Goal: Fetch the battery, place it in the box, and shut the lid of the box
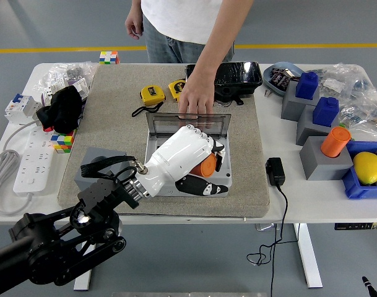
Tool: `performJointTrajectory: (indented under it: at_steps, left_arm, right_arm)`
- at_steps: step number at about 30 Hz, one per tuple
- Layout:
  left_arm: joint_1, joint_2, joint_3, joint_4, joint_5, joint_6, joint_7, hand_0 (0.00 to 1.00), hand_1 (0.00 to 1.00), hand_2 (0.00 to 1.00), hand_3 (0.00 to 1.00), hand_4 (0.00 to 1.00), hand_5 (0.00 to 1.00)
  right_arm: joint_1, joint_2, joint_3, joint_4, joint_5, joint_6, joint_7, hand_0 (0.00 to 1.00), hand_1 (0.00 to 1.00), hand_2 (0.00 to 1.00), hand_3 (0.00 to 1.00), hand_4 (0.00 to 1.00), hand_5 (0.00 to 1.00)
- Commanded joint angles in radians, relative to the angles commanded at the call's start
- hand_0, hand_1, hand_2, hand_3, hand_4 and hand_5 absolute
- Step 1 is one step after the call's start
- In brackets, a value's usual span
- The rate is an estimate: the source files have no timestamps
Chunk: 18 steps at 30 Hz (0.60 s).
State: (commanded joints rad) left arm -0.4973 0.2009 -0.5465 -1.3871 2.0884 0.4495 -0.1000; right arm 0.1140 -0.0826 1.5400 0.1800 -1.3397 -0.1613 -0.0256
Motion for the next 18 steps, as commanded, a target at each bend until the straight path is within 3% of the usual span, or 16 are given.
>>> performJointTrajectory:
  at_steps: [2,3,9,10,15,16,18]
  left_arm:
    - [-0.011,-0.009,0.009,0.024,-0.011,0.001,-0.004,0.036,0.002,0.002,0.002,0.978,0.329]
    - [-0.02,-0.016,0.014,0.043,-0.019,0.002,-0.007,0.037,0.002,0.002,0.002,0.94,0.61]
    - [-0.056,-0.053,0.014,0.147,-0.072,0.003,-0.032,0.037,0.002,0.002,0.002,0.94,0.61]
    - [-0.061,-0.059,0.013,0.16,-0.077,0.003,-0.035,0.037,0.002,0.002,0.002,0.932,0.778]
    - [-0.084,-0.096,0.0,0.247,-0.104,0.005,-0.052,0.037,0.002,0.002,0.002,0.932,0.778]
    - [-0.086,-0.101,-0.003,0.258,-0.106,0.006,-0.054,0.041,0.002,0.002,0.002,0.939,0.905]
    - [-0.089,-0.111,-0.011,0.28,-0.109,0.006,-0.057,0.041,0.002,0.002,0.002,0.939,0.905]
  right_arm:
    - [0.0,0.0,0.0,0.0,-0.001,-0.001,-0.002,0.815,0.791,0.782,0.809,0.998,0.998]
    - [0.002,-0.001,0.0,0.0,-0.001,-0.002,-0.002,0.815,0.79,0.782,0.809,0.998,0.998]
    - [0.007,-0.002,-0.005,0.0,0.003,-0.003,-0.002,0.815,0.79,0.782,0.809,0.998,0.998]
    - [0.007,-0.002,-0.006,0.0,0.003,-0.003,-0.002,0.816,0.79,0.782,0.809,0.998,0.998]
    - [0.007,-0.002,-0.008,0.0,0.003,-0.003,-0.004,0.816,0.79,0.782,0.809,0.998,0.998]
    - [0.007,-0.002,-0.01,0.0,0.003,-0.003,-0.005,0.815,0.79,0.781,0.809,0.998,0.998]
    - [0.007,-0.002,-0.01,0.0,0.003,-0.004,-0.006,0.815,0.79,0.781,0.809,0.998,0.998]
